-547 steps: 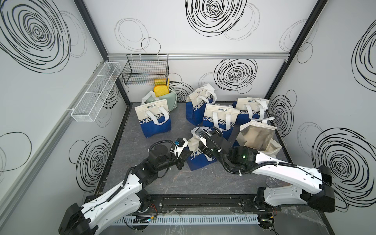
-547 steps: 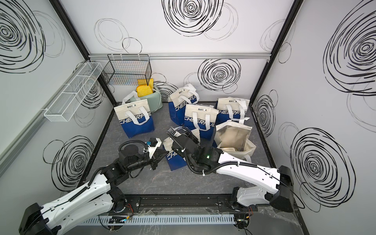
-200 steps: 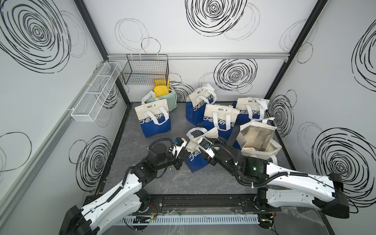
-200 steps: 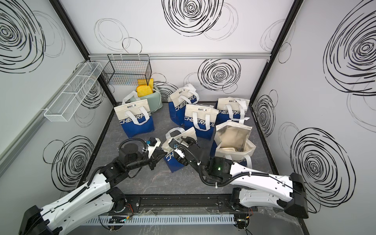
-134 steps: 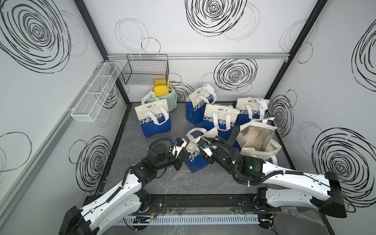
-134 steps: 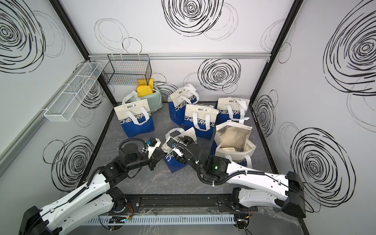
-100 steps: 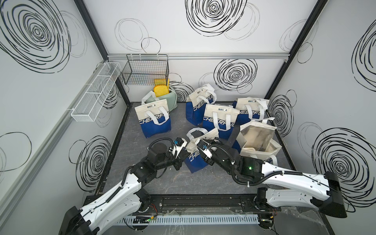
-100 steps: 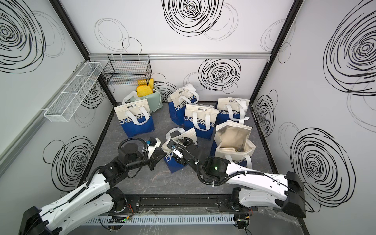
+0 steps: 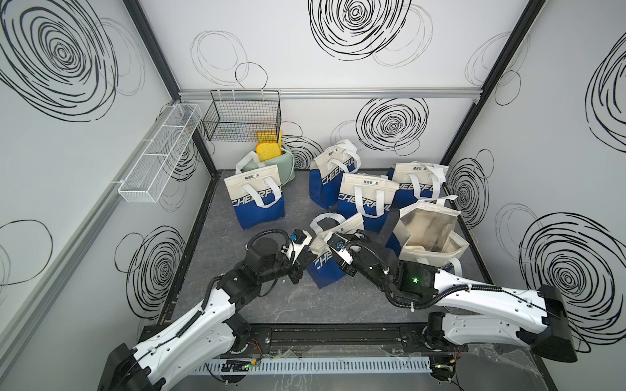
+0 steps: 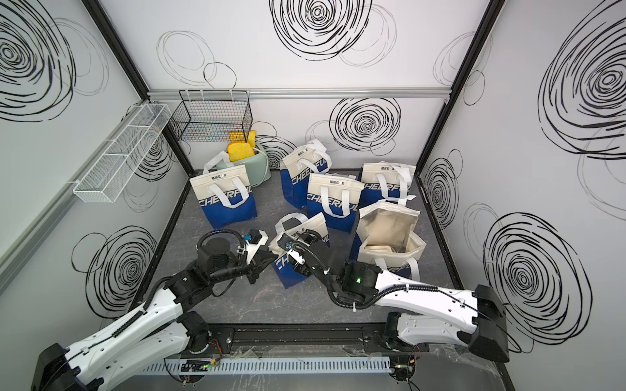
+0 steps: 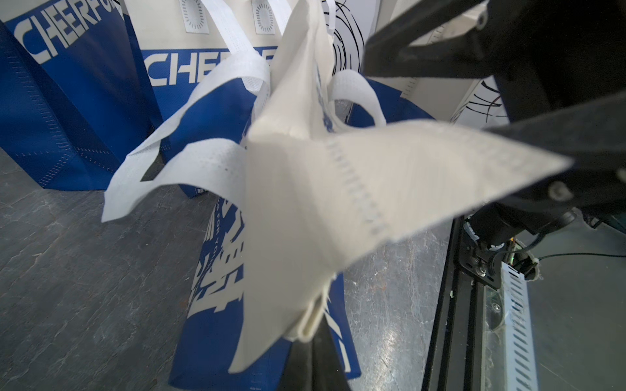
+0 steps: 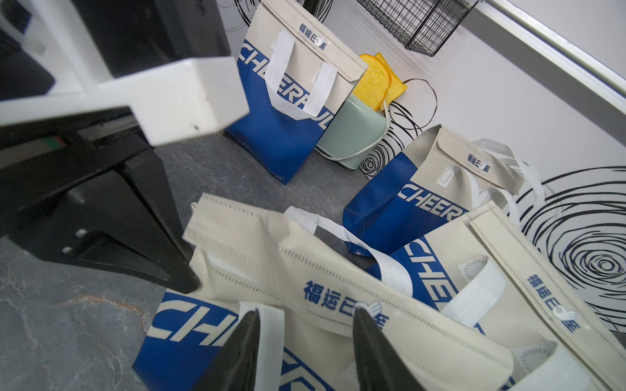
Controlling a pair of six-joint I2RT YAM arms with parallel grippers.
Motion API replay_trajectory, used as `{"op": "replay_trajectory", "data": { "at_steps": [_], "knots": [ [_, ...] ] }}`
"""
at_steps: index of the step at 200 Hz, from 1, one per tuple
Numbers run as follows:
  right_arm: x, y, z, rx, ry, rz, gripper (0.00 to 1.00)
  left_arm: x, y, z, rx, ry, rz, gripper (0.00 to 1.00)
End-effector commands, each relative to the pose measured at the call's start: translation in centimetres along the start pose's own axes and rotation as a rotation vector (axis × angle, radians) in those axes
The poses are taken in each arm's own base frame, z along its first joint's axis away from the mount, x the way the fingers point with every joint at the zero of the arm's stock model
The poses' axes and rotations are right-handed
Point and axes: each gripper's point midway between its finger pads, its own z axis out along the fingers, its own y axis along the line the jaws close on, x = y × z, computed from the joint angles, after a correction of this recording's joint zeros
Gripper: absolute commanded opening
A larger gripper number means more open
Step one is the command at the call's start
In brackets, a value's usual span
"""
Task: Open the takeout bag
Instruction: Open the takeout bag at the center of the board.
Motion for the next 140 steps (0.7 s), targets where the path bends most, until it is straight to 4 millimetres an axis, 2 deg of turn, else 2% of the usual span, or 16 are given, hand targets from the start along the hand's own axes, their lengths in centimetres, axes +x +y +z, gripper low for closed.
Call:
{"op": "replay_trajectory", "data": {
  "at_steps": [1,52,140],
  "knots": [
    [-0.6,-0.1,0.0,0.009,-0.018,0.005,0.45,-0.3,-0.4,-0.2,0.017,0.008,0.009,0.00],
    [-1.4,-0.1,0.3,0.011,-0.043,0.008,0.38,-0.2,-0.5,-0.2,0.018,0.016,0.012,0.00],
    [-1.3,0.4,1.2,0.001,-0.034,-0.004,0.28,-0.2,-0.8,-0.4,0.025,0.016,0.020,0.00]
  ]
}}
